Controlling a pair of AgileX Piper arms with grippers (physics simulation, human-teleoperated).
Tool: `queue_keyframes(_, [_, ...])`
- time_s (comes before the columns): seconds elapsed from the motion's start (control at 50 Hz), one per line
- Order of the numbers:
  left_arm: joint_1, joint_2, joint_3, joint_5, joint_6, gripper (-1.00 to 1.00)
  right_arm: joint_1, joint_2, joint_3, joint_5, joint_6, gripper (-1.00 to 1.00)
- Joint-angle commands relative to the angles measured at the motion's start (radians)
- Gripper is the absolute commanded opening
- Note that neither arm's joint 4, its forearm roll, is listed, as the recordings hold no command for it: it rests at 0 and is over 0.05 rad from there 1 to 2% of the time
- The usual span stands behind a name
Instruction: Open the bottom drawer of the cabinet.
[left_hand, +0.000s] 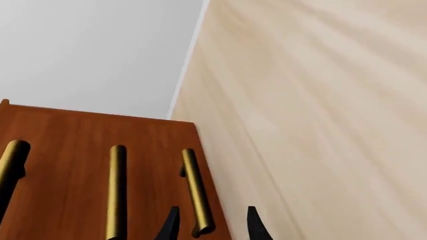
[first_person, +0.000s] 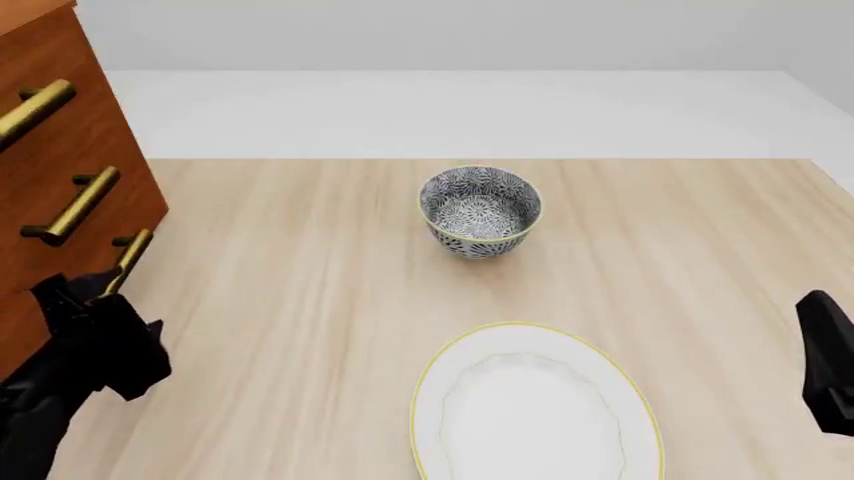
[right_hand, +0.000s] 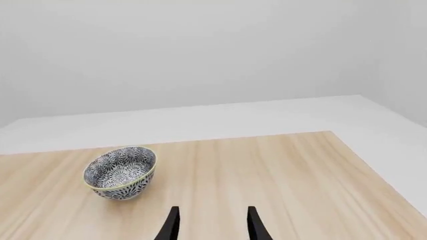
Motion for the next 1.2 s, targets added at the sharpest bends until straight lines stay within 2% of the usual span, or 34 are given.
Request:
queue_keyframes(0.02, [0.013,0.063,-0.040,-0.016,0.020,1.00,-0.001,-0.001,0.003,-0.002,0.002,1.00])
queue_keyframes(0.7, [0.080,0.147,-0.117,-0.012,0.076,1.00,-0.008,-0.003,-0.010,0.010,0.012,1.00])
queue_keyframes(1.2, [0.109,0.190,-0.123,-0.032,0.099,1.00,-0.009,-0.003,-0.010,0.008,0.014,1.00])
